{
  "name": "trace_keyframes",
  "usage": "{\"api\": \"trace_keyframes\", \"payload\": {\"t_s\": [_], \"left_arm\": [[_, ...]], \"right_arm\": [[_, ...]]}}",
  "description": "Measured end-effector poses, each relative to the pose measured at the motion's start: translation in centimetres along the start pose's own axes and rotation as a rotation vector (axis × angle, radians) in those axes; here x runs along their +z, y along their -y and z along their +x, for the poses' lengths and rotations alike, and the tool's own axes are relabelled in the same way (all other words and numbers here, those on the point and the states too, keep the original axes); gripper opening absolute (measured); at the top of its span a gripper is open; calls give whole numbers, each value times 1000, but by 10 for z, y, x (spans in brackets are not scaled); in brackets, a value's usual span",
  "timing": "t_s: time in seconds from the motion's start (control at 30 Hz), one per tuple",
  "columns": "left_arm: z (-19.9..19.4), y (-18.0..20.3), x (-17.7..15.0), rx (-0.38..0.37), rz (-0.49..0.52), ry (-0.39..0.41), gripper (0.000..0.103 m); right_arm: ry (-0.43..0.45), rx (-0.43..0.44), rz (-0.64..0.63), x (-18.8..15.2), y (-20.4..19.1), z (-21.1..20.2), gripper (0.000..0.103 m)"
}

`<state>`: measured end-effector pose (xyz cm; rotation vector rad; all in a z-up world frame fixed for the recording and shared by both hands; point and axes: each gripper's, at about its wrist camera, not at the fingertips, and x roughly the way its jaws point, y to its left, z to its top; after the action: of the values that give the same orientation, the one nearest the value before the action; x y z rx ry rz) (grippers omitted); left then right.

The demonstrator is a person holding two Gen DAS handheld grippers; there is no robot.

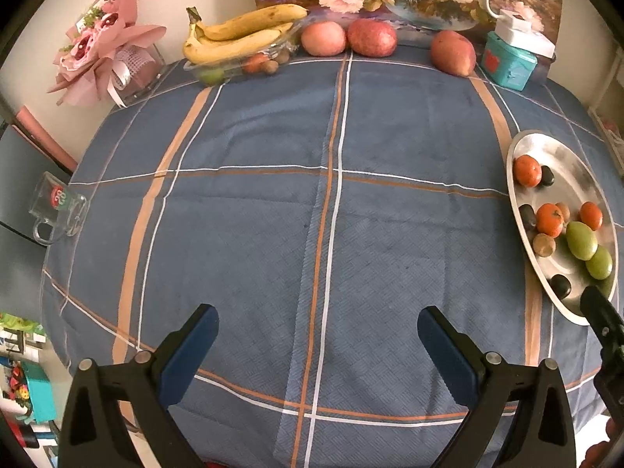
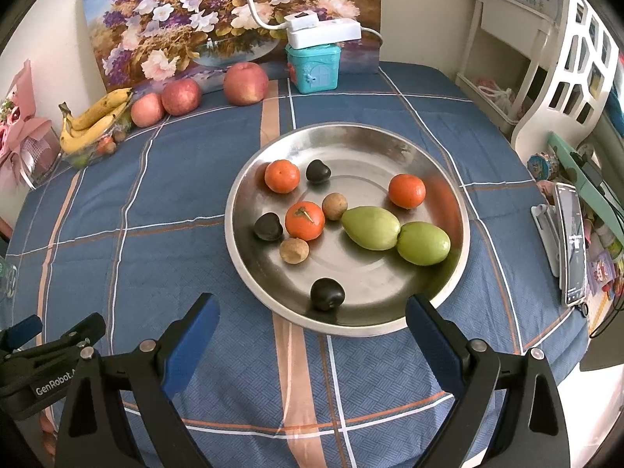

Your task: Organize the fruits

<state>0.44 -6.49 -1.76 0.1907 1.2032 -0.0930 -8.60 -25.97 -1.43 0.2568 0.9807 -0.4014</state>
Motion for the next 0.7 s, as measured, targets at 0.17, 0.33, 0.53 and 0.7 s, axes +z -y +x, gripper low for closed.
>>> {"api": "trace_keyframes", "payload": {"t_s": [0.17,0.33,0.53,0.7], "left_arm": [[-2,0,1,-5,7,0,103],[-2,-1,1,-15,-5,-5,103],[-3,-1,1,-14,-4,-6,103],[-2,-1,0,-10,-1,-9,103]], "right_arm": [[-5,-1,0,0,-1,0,96],[-6,-2,-6,0,-2,1,96],[-8,-4,-6,0,-3,1,96],[-12,-3,-6,0,-2,2,96]]}}
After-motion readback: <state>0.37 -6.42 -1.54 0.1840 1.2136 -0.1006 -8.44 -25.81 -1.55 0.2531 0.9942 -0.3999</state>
